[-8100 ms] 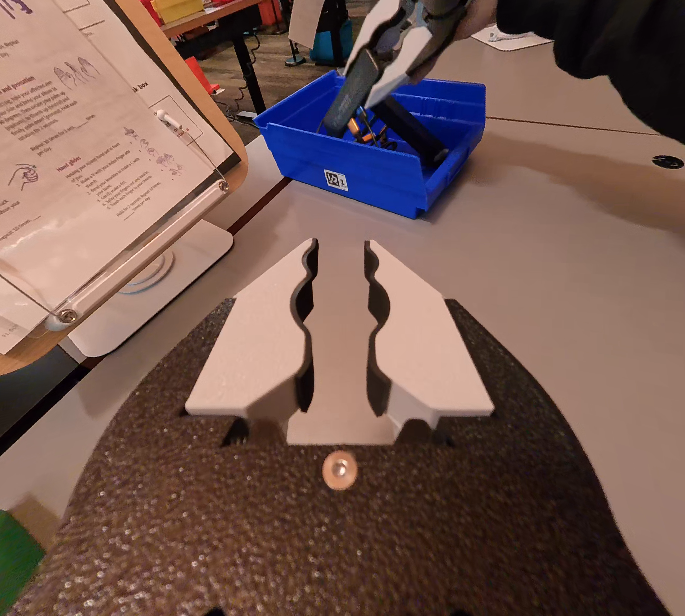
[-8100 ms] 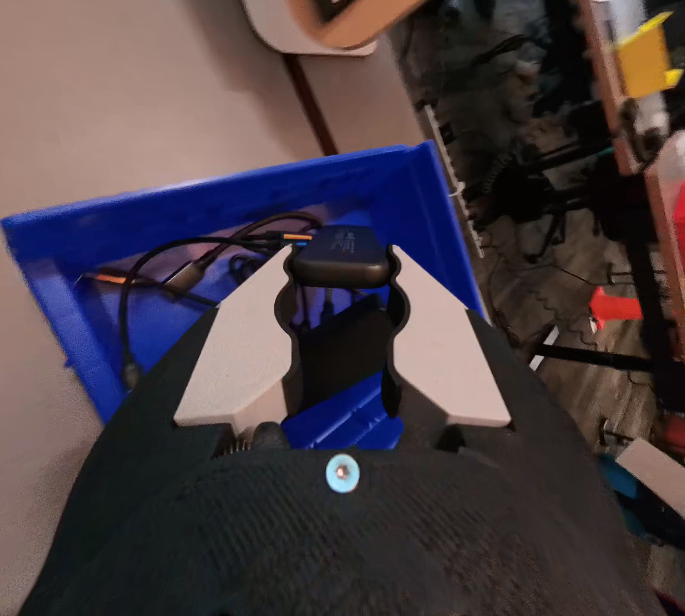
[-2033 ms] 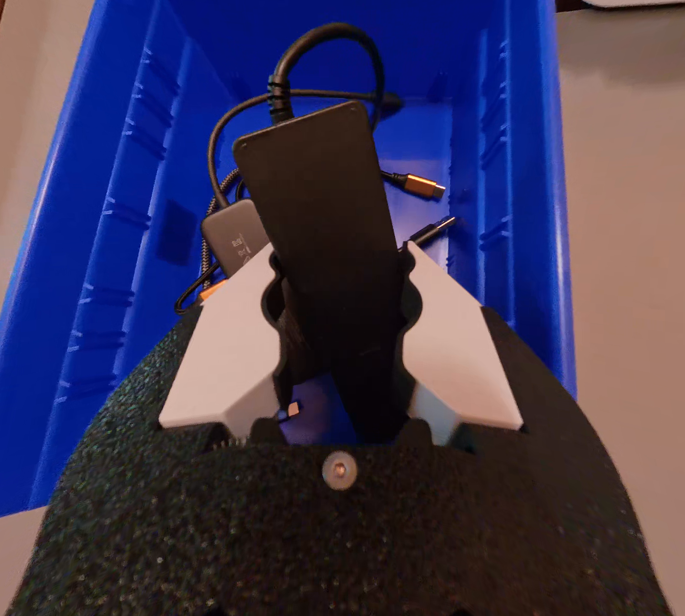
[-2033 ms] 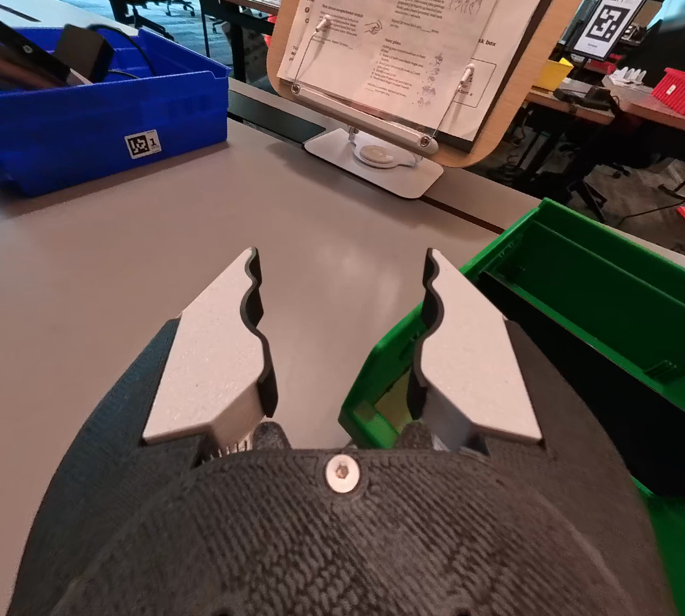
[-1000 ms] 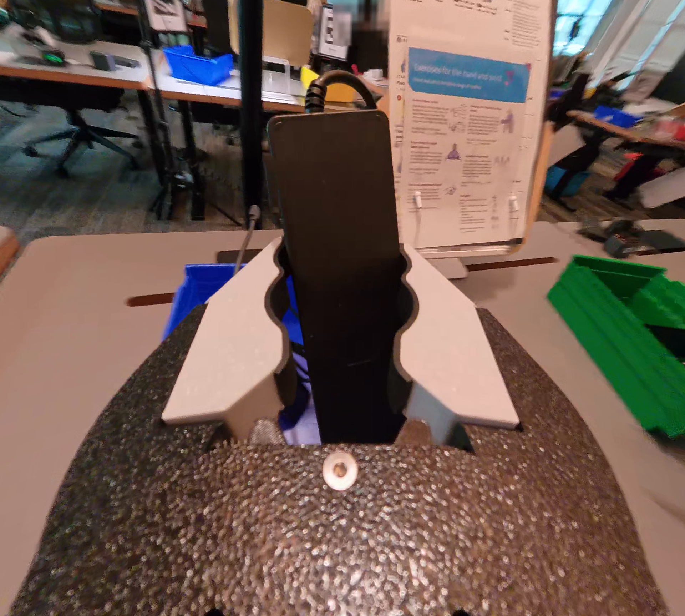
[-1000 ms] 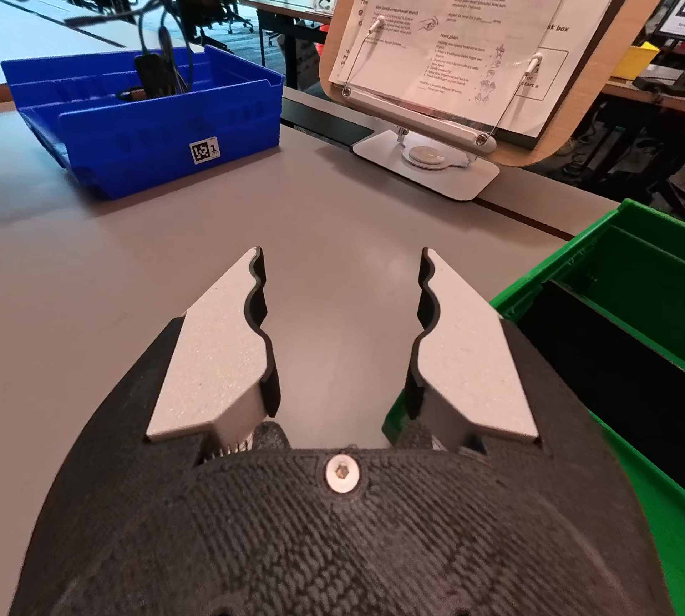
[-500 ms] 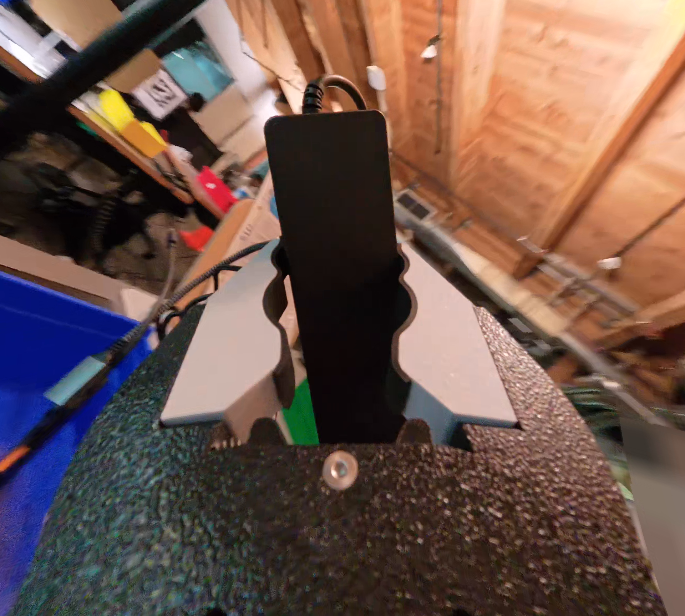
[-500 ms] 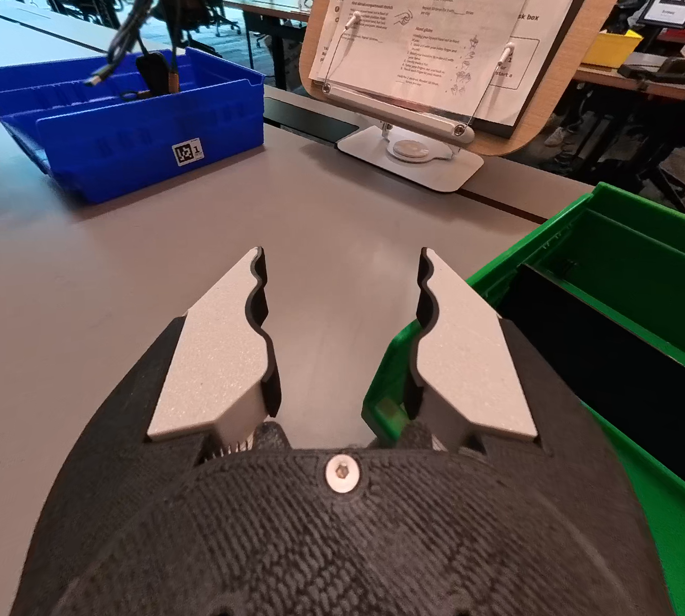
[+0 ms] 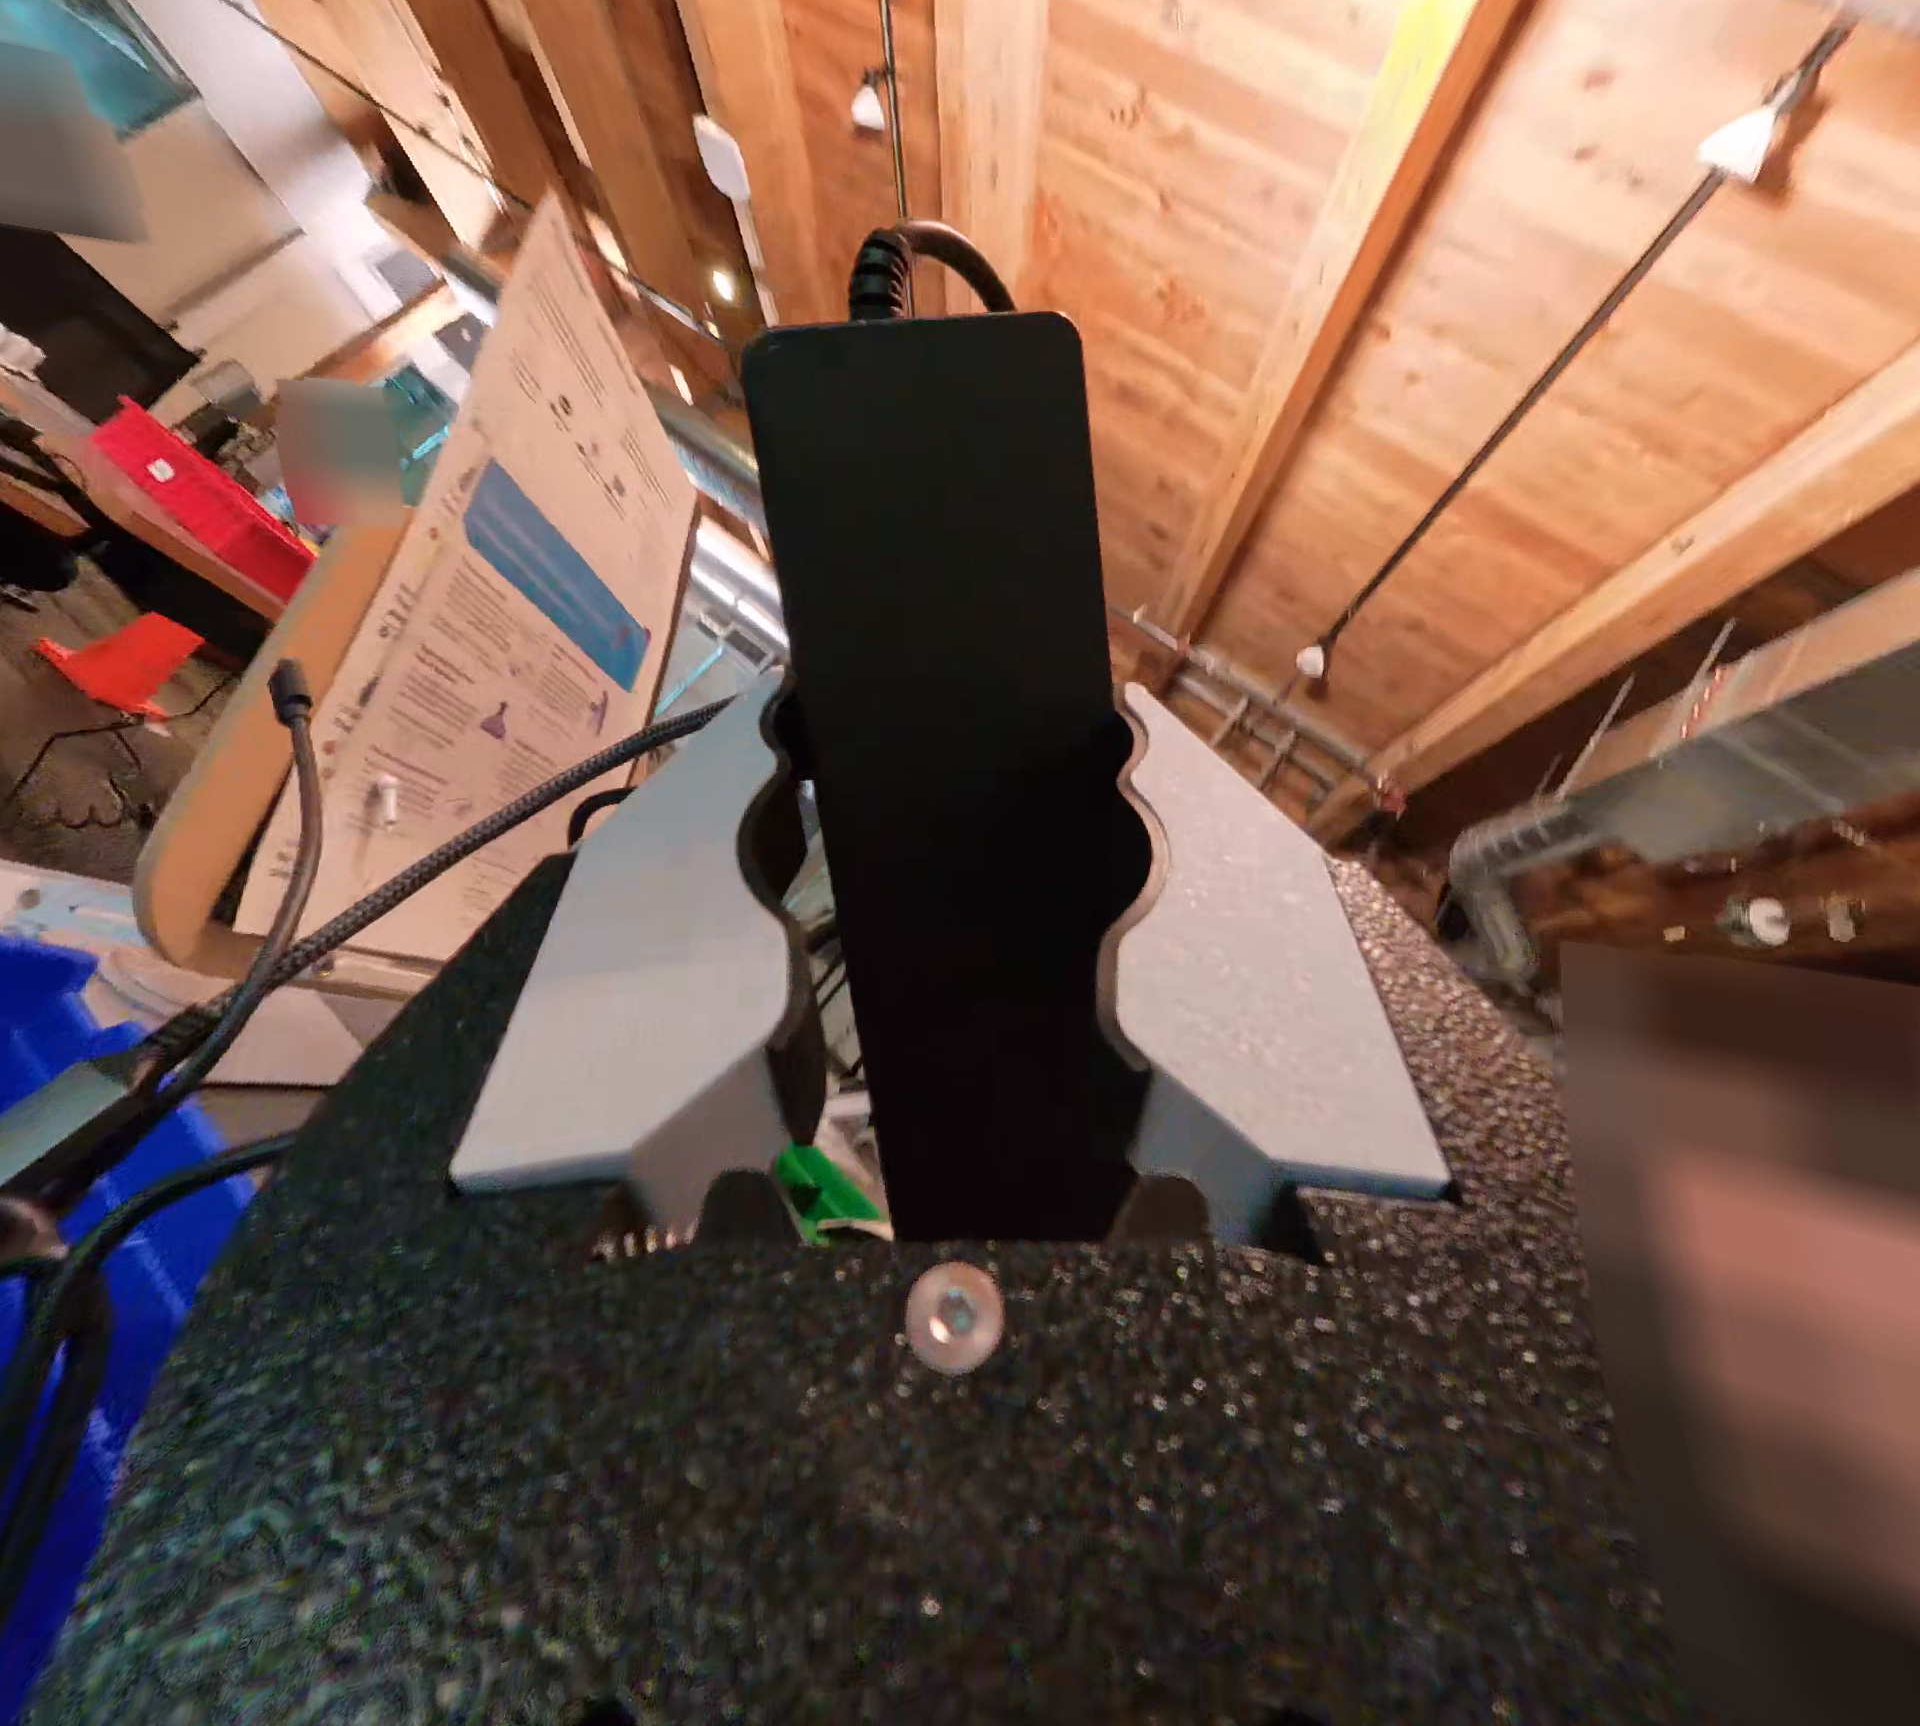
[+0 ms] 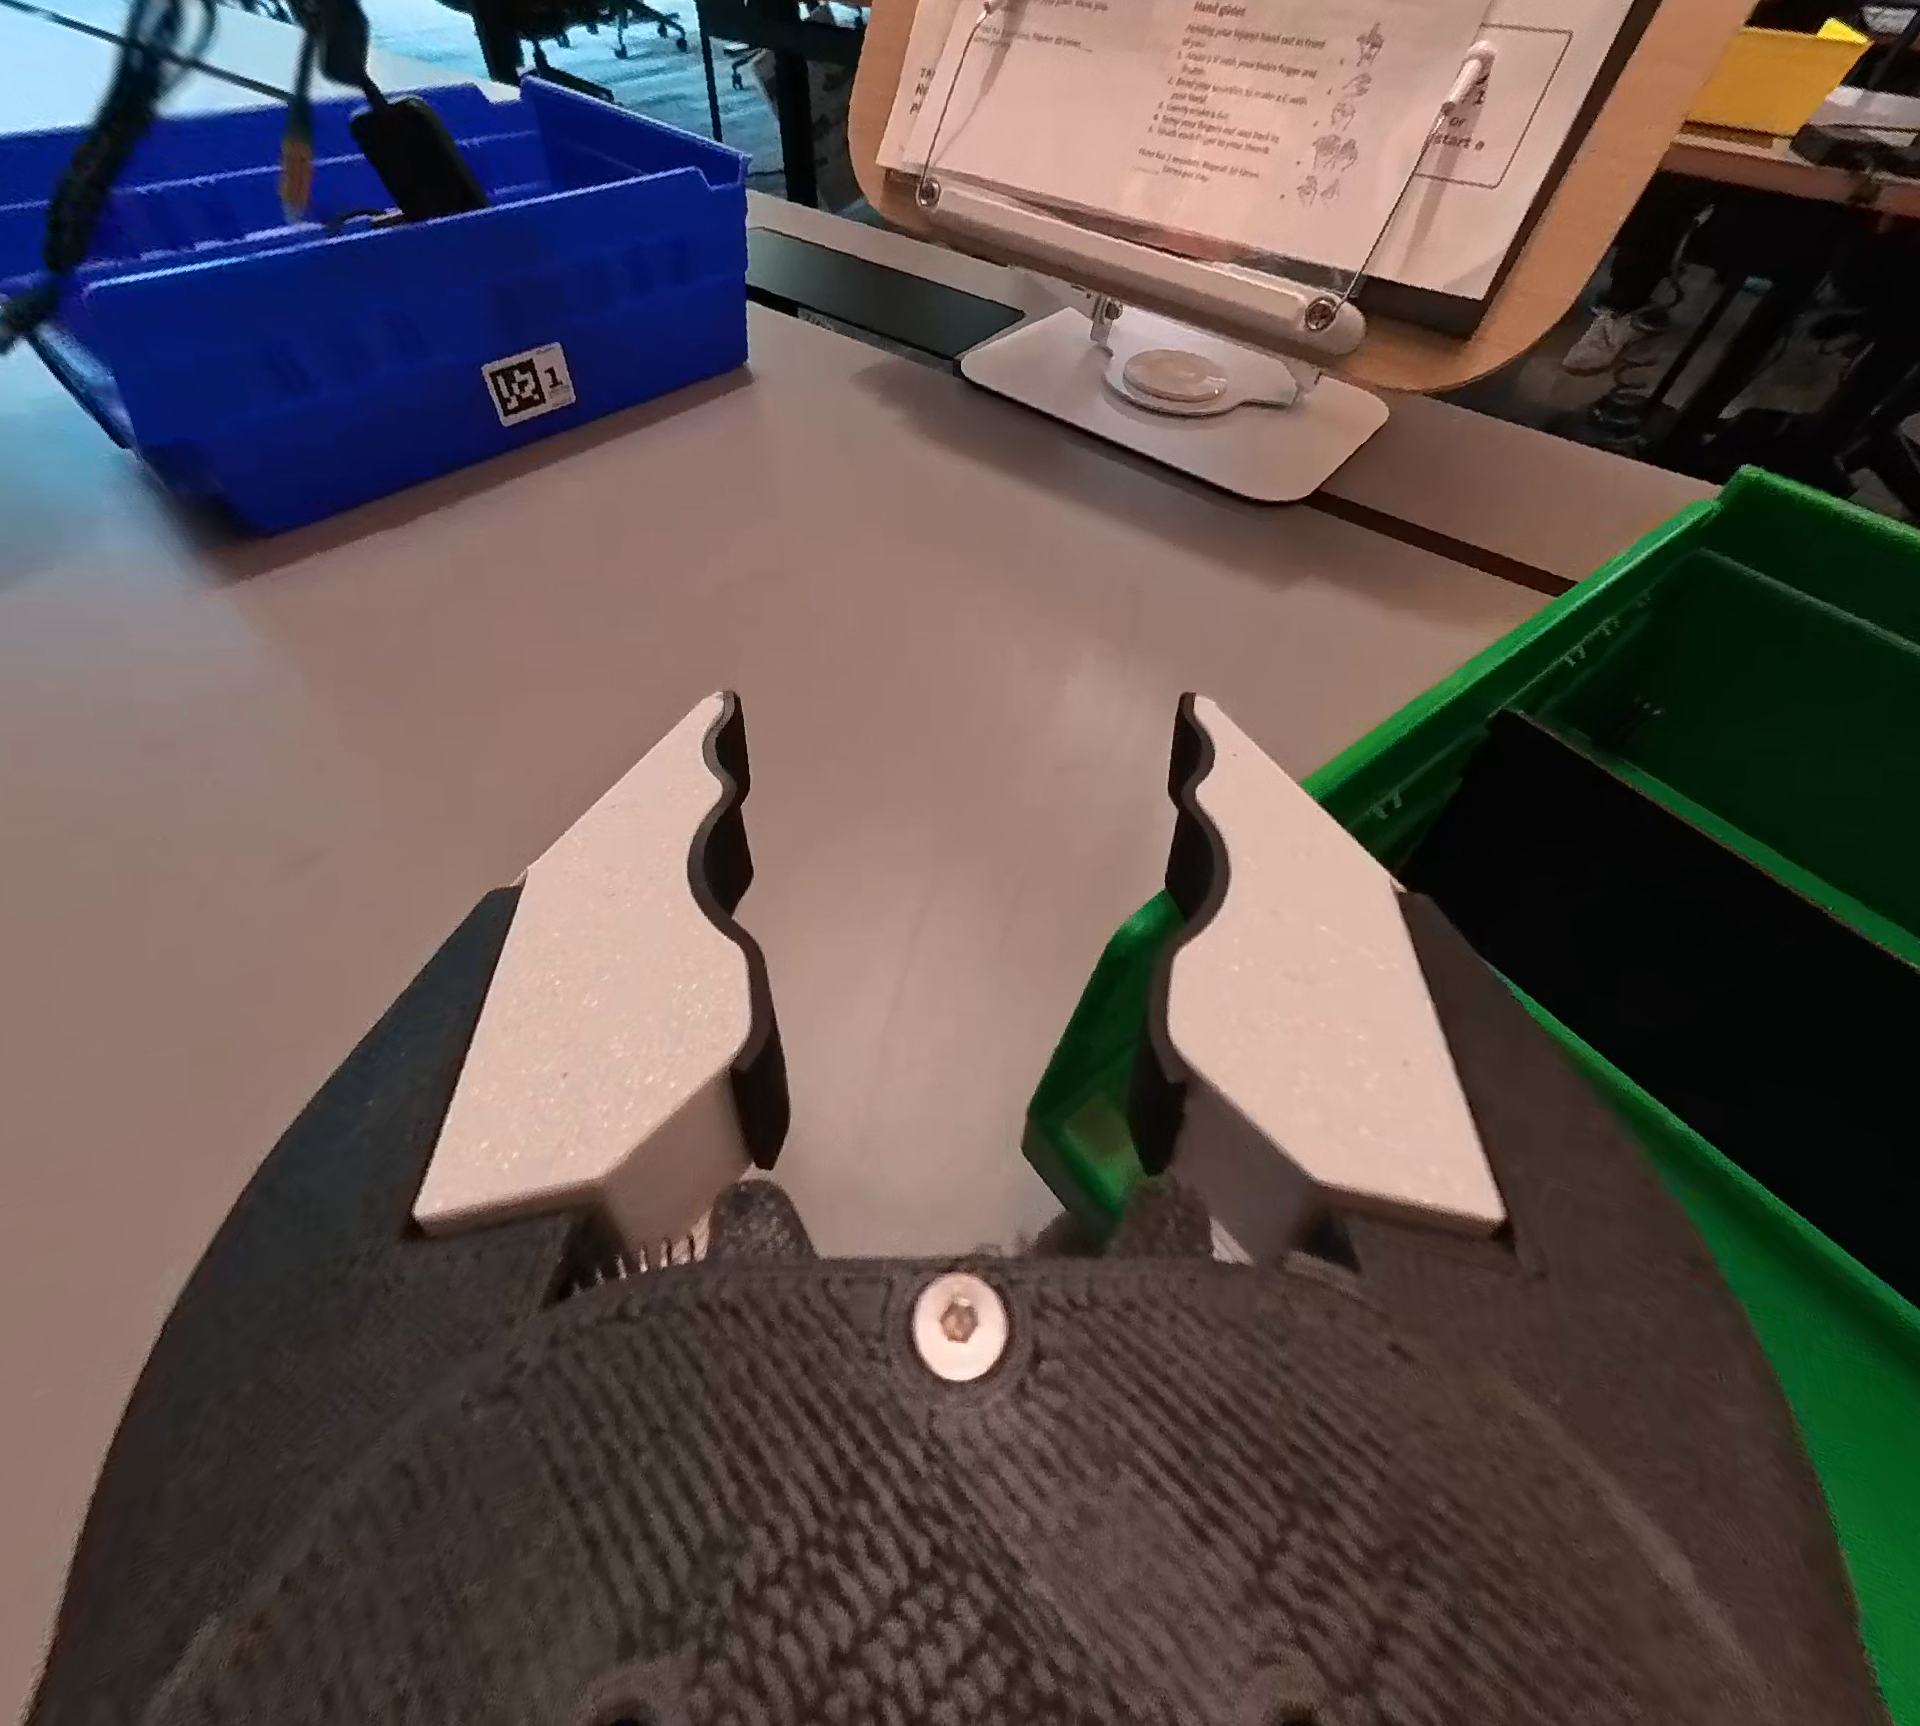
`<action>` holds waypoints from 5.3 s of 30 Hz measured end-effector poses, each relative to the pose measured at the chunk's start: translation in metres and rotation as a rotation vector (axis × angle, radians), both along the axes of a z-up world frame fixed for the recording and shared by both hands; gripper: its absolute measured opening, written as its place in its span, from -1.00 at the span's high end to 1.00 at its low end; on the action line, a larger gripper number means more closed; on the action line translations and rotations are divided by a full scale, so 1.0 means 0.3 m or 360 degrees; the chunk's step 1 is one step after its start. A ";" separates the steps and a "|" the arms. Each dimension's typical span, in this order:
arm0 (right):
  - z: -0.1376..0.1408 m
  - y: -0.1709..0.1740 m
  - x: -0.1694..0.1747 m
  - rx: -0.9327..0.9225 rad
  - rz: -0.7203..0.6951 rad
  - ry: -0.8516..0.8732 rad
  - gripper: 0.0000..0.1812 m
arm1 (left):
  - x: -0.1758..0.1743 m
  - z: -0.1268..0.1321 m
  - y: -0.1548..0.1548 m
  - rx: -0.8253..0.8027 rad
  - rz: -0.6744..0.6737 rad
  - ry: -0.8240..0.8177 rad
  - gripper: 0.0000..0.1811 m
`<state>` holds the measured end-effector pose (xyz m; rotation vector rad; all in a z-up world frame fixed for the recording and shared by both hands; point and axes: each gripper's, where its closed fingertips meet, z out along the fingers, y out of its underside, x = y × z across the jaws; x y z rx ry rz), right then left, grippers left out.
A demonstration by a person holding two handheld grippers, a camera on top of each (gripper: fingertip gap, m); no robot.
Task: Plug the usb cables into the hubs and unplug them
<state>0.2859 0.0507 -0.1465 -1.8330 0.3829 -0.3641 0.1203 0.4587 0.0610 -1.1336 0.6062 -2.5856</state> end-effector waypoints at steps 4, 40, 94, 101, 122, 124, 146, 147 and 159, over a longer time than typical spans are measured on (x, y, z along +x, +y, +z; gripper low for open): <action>-0.006 -0.008 0.011 -0.0002 -0.0018 0.0010 0.11 | 0.045 -0.010 -0.020 0.0119 -0.0146 0.0204 0.39; 0.196 0.024 -0.156 0.0397 0.0376 0.0121 -0.14 | 0.051 0.114 -0.528 0.1247 -0.0079 0.0044 0.39; 0.474 0.308 -0.422 -0.0020 0.1264 -0.0279 0.18 | 0.203 -0.567 -1.108 0.1733 -0.0290 -0.0028 0.31; 0.461 0.341 -0.294 0.0258 0.1093 -0.0037 0.37 | 0.199 -0.529 -1.004 0.1508 -0.0180 -0.0115 0.31; 0.298 0.487 -0.388 -0.0330 0.1403 -0.0277 0.48 | 0.215 -0.620 -0.949 0.1764 0.0008 -0.0057 0.31; 0.262 0.482 -0.389 -0.0412 0.1427 -0.0243 0.50 | 0.217 -0.636 -0.964 0.1839 0.0011 -0.0064 0.31; 0.171 0.439 -0.420 -0.0659 0.1653 -0.0116 0.84 | 0.227 -0.684 -1.017 0.1981 -0.0054 0.0048 0.31; 0.164 0.440 -0.417 -0.0676 0.1643 -0.0144 0.84 | 0.231 -0.691 -1.013 0.1993 -0.0048 0.0064 0.31; 0.160 0.415 -0.437 -0.0698 0.1748 -0.0177 0.84 | 0.164 -0.653 -1.028 0.2019 -0.0181 -0.0029 0.31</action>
